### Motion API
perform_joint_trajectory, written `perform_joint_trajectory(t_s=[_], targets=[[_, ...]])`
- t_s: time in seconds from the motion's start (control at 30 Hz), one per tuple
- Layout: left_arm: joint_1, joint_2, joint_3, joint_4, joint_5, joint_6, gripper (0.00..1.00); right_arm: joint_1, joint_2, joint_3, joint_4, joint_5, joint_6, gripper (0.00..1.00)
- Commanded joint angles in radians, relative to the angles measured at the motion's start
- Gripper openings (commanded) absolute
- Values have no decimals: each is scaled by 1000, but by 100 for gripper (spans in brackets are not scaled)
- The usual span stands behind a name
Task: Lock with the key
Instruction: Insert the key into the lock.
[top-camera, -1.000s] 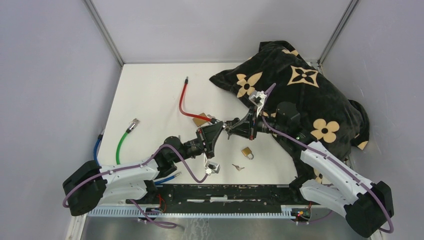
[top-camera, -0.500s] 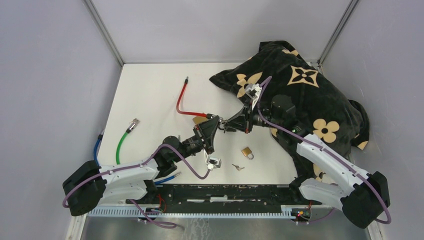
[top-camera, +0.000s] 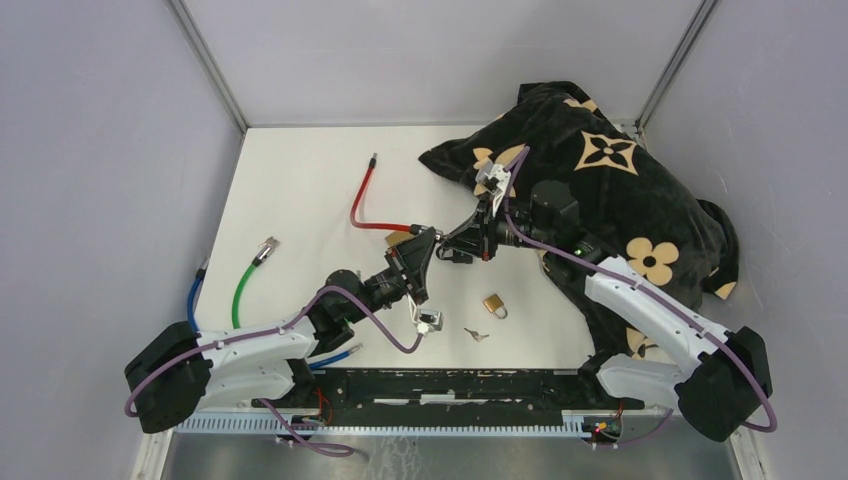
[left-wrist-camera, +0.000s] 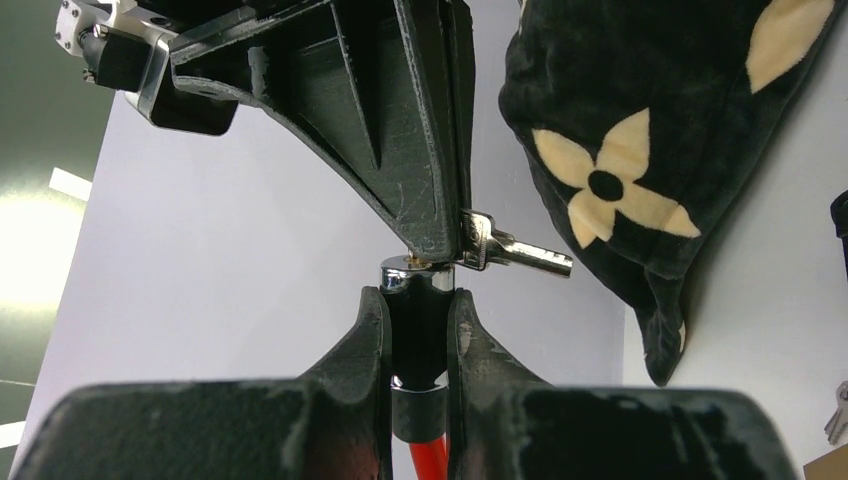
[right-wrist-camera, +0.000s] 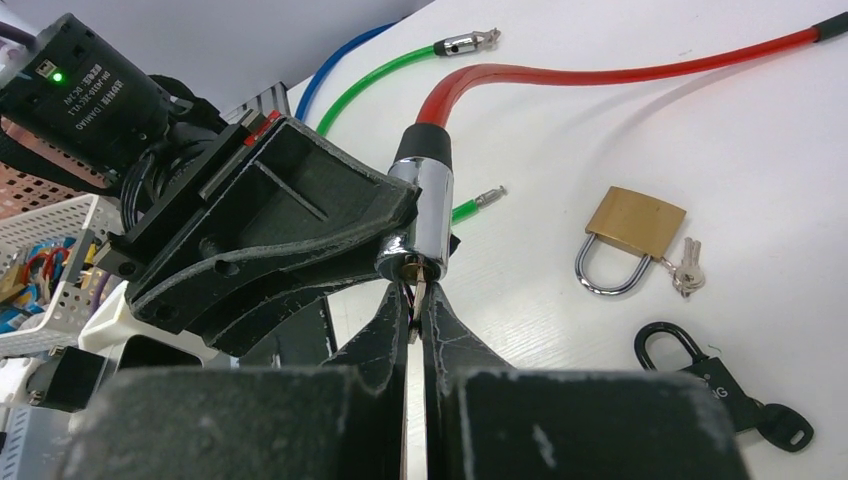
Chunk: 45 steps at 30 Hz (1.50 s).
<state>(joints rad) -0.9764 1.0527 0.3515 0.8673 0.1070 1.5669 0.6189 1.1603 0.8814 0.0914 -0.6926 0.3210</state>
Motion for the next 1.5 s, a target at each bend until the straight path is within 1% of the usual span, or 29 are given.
perform_joint_trajectory(t_s=[0.0, 0.1, 0.2, 0.23, 0.3, 0.33, 0.4, 0.47, 0.57, 0.63, 0.67, 0.7, 0.77, 0.8, 0.87, 0.97, 1.0, 1.07, 1.13, 1.17, 1.23, 1.33, 1.47], targets=[[-72, 8, 58, -46, 347, 28, 2, 56, -4, 56, 117, 11, -61, 0], [-72, 3, 51, -48, 347, 20, 2, 56, -5, 58, 120, 40, -59, 0], [-74, 7, 52, -44, 359, 23, 2, 56, 28, 78, 139, 27, -31, 0], [-73, 6, 54, -44, 356, 26, 2, 56, 31, 79, 138, 22, -29, 4], [-74, 0, 55, -53, 330, 27, 2, 55, 10, 72, 78, 34, -65, 16], [-74, -6, 55, -67, 312, 26, 2, 54, -7, 66, 36, 58, -100, 26], [-74, -23, 55, -107, 270, 29, 2, 50, -39, 56, -47, 105, -147, 40], [-72, -37, 55, -147, 228, 32, 2, 41, -68, 48, -88, 106, -169, 48], [-72, -45, 66, -196, 188, 32, 2, 35, -96, 47, -213, 127, -224, 58], [-72, -50, 66, -206, 181, 29, 2, 25, -125, 22, -235, 157, -245, 83], [-73, -52, 65, -205, 181, 24, 2, 15, -141, 4, -210, 161, -245, 92], [-73, -52, 64, -204, 182, 18, 2, 9, -155, -22, -169, 160, -240, 94], [-72, -50, 66, -205, 181, 9, 2, 2, -162, -53, -122, 158, -242, 94], [-72, -52, 67, -208, 178, 7, 2, 2, -160, -58, -114, 161, -247, 93], [-73, -56, 72, -218, 171, 1, 2, 2, -150, -66, -108, 147, -249, 88], [-73, -57, 79, -238, 149, -16, 2, 2, -149, -75, -117, 76, -255, 80], [-72, -57, 81, -244, 142, -23, 2, 2, -163, -88, -115, 60, -260, 79], [-73, -54, 85, -260, 129, -44, 2, 1, -203, -120, -112, 45, -272, 79], [-72, -47, 91, -273, 116, -67, 2, 2, -251, -167, -99, 37, -277, 83], [-73, -44, 94, -276, 108, -74, 2, 1, -267, -190, -63, 35, -269, 84], [-72, -38, 95, -276, 99, -76, 2, 1, -281, -231, -14, 56, -226, 83], [-72, -33, 99, -271, 97, -74, 2, 2, -258, -258, 39, 75, -157, 80], [-73, -36, 98, -272, 97, -70, 2, 3, -261, -335, 211, 106, -41, 75]])
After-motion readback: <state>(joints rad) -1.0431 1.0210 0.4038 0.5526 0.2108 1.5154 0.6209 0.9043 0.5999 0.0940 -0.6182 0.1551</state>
